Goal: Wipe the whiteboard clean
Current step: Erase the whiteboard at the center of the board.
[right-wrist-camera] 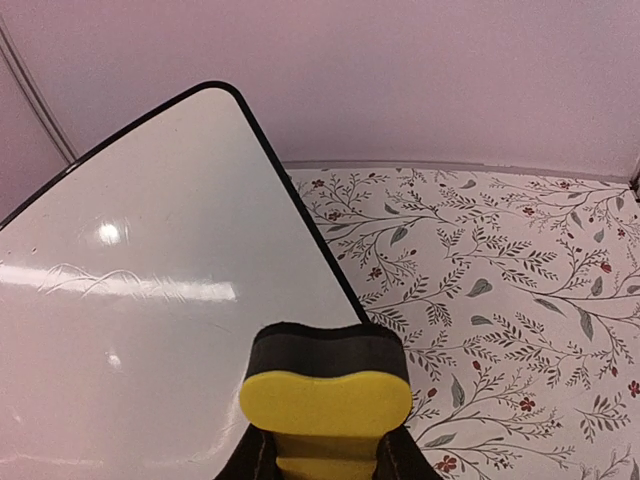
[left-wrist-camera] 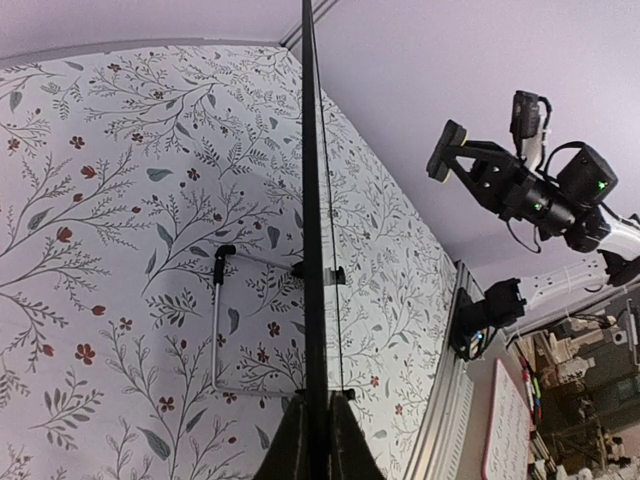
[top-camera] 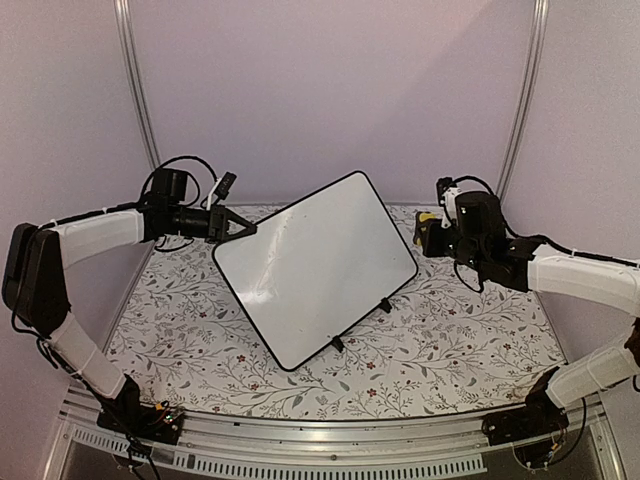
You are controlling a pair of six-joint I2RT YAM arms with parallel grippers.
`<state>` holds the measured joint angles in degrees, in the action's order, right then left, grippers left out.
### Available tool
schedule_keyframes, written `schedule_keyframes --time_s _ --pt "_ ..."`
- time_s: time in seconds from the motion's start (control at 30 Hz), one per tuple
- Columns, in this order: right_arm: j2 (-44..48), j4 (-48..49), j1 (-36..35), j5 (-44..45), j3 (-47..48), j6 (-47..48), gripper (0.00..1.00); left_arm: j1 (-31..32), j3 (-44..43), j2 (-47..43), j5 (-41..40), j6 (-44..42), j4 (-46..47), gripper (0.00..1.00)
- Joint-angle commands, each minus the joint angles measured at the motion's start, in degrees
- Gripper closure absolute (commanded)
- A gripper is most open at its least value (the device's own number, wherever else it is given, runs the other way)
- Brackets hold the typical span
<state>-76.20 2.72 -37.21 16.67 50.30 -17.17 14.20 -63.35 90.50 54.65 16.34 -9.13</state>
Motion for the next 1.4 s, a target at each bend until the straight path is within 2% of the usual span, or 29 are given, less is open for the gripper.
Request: schedule_keyframes --time_s 0.0,0.23,0.5,0.77,0.9,0.93,1.17,1.37 --pt "0.97 -5.64 -0.32 4.66 1.56 -1.04 1.00 0.87 0.42 0.08 1.27 -1.74 0.90 0.94" --pt "0.31 -8.21 0.59 6.04 0.97 -3.13 1.00 0.79 0.24 0.04 1.08 -1.74 0.87 0.82" --pt "0.03 -6.05 2.23 3.92 -1.51 -4.28 1.00 0.52 0.16 0.11 1.31 -1.37 1.19 0.81" --pt "-12.48 -4.47 2.23 2.44 7.86 -2.80 1.00 0.51 0.33 0.03 1.33 -1.31 1.34 0.79" --pt "-20.00 -4.90 2.30 1.82 13.44 -2.72 1.00 0.52 0.33 -0.05 1.66 -1.32 1.38 0.99" --pt "-22.06 -5.07 2.27 1.43 14.36 -2.83 1.00 0.52 0.33 -0.13 1.57 -1.42 1.39 1.00" --pt "-27.63 -4.80 2.23 -1.02 16.34 -3.88 1.00 0.48 0.25 -0.30 1.86 -1.26 1.49 1.00" --pt "-27.58 -5.07 2.23 2.19 14.59 -3.84 1.00 0.47 0.31 -0.41 2.03 -1.02 1.80 1.00"
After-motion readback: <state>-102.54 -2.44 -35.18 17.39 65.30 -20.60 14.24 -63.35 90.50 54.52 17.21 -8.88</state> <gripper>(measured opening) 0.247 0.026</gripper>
